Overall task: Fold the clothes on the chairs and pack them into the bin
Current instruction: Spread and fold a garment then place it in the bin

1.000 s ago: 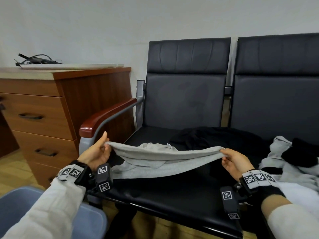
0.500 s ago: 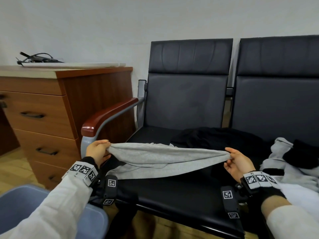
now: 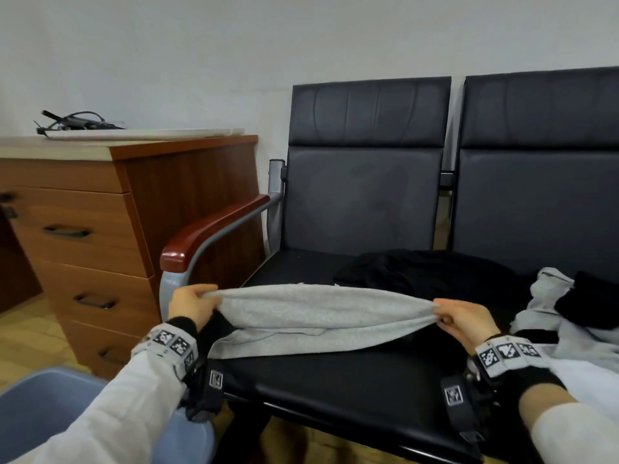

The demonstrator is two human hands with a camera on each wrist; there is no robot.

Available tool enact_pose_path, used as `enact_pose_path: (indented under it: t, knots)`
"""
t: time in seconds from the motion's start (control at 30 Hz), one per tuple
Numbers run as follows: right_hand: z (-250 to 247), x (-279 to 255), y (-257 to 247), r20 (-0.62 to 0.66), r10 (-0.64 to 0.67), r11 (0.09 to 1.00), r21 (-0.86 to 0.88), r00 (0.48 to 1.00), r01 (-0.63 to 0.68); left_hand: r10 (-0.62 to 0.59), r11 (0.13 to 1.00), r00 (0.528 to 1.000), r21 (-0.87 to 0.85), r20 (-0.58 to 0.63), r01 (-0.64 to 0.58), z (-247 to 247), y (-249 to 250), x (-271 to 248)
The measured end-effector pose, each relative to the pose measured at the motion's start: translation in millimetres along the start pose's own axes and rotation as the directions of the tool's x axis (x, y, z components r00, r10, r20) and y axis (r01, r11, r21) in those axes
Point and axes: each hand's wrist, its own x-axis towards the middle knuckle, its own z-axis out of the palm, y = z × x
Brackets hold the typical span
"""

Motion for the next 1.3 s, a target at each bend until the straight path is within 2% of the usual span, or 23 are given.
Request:
enact_pose_path:
  t: [0.03, 0.1, 0.13, 0.23, 0.33, 0.4, 0.5, 0.63, 0.73, 0.8, 0.83, 0.87, 0.93, 0.97, 1.03, 1.07, 1.13, 1.17, 1.2, 1.23, 1.27, 1.3]
  knots:
    - [-2, 0, 1, -0.033, -0.098, 0.974, -0.209, 0.995, 0.089, 0.069, 0.98, 0.997, 0.191, -0.031, -0.062, -1, -1, -1]
    - [-7, -4, -1, -0.02, -0.282, 0.795, -0.564, 0.959, 0.222, 0.199, 0.88, 0.98, 0.443, -0.02, -0.17, -5, 3, -6]
    - [-9, -7, -6, 0.011, -0.361, 0.703, -0.653, 0.932, 0.28, 0.254, 0.831, 0.967, 0.51, 0.009, -0.223, -6, 9, -9]
    - [-8, -15, -32, 0.088, -0.524, 0.506, -0.768, 0.847, 0.392, 0.377, 0.732, 0.926, 0.607, 0.019, -0.31, -21, 47, -12]
    - [-1, -23, -76, 0.149, -0.63, 0.338, -0.831, 0.762, 0.441, 0.452, 0.716, 0.89, 0.621, -0.063, -0.32, -54, 97, -10]
    - [4, -35, -115, 0.145, -0.702, 0.297, -0.83, 0.697, 0.472, 0.497, 0.726, 0.862, 0.591, -0.098, -0.352, -80, 131, -8]
    - [7, -58, -167, 0.097, -0.787, 0.297, -0.806, 0.61, 0.512, 0.526, 0.718, 0.845, 0.585, -0.1, -0.378, -112, 179, -14]
    - [-4, -99, -215, 0.06, -0.824, 0.33, -0.758, 0.564, 0.563, 0.587, 0.716, 0.793, 0.561, -0.163, -0.414, -140, 226, -34]
    - [-15, -127, -237, 0.019, -0.875, 0.321, -0.727, 0.484, 0.607, 0.541, 0.807, 0.81, 0.411, -0.228, -0.423, -157, 248, -51]
    - [-21, -148, -250, -0.021, -0.904, 0.312, -0.715, 0.426, 0.626, 0.532, 0.845, 0.787, 0.258, -0.312, -0.469, -166, 256, -64]
    - [-22, -153, -256, -0.022, -0.907, 0.302, -0.729, 0.42, 0.614, 0.521, 0.854, 0.785, 0.193, -0.335, -0.484, -169, 260, -70]
    - [-23, -159, -260, -0.005, -0.899, 0.295, -0.746, 0.437, 0.598, 0.506, 0.862, 0.797, 0.151, -0.33, -0.484, -172, 262, -72]
    - [-24, -165, -265, 0.021, -0.863, 0.313, -0.763, 0.506, 0.565, 0.462, 0.887, 0.853, 0.098, -0.242, -0.452, -173, 264, -76]
    - [-24, -165, -266, 0.004, -0.842, 0.342, -0.769, 0.54, 0.539, 0.451, 0.892, 0.867, 0.112, -0.213, -0.437, -172, 265, -78]
    - [-22, -162, -266, -0.023, -0.805, 0.422, -0.724, 0.592, 0.546, 0.465, 0.87, 0.868, 0.275, -0.175, -0.41, -169, 267, -82]
    - [-20, -156, -264, -0.036, -0.772, 0.488, -0.673, 0.635, 0.556, 0.466, 0.833, 0.876, 0.397, -0.127, -0.386, -166, 266, -83]
    - [-12, -150, -256, -0.025, -0.67, 0.624, -0.559, 0.742, 0.545, 0.432, 0.683, 0.901, 0.667, -0.04, -0.298, -156, 259, -80]
    - [-8, -144, -251, 0.033, -0.626, 0.646, -0.538, 0.779, 0.542, 0.38, 0.638, 0.925, 0.727, -0.01, -0.254, -149, 254, -82]
    - [-5, -140, -247, 0.102, -0.579, 0.618, -0.593, 0.809, 0.517, 0.352, 0.616, 0.936, 0.748, 0.02, -0.248, -143, 250, -75]
    - [-2, -134, -242, 0.136, -0.491, 0.64, -0.614, 0.861, 0.462, 0.342, 0.641, 0.939, 0.719, 0.046, -0.269, -134, 245, -68]
    - [1, -129, -238, 0.104, -0.475, 0.605, -0.682, 0.874, 0.41, 0.289, 0.693, 0.955, 0.674, 0.066, -0.257, -127, 241, -64]
    - [4, -126, -236, 0.077, -0.493, 0.626, -0.66, 0.867, 0.415, 0.267, 0.75, 0.961, 0.612, 0.068, -0.251, -122, 240, -60]
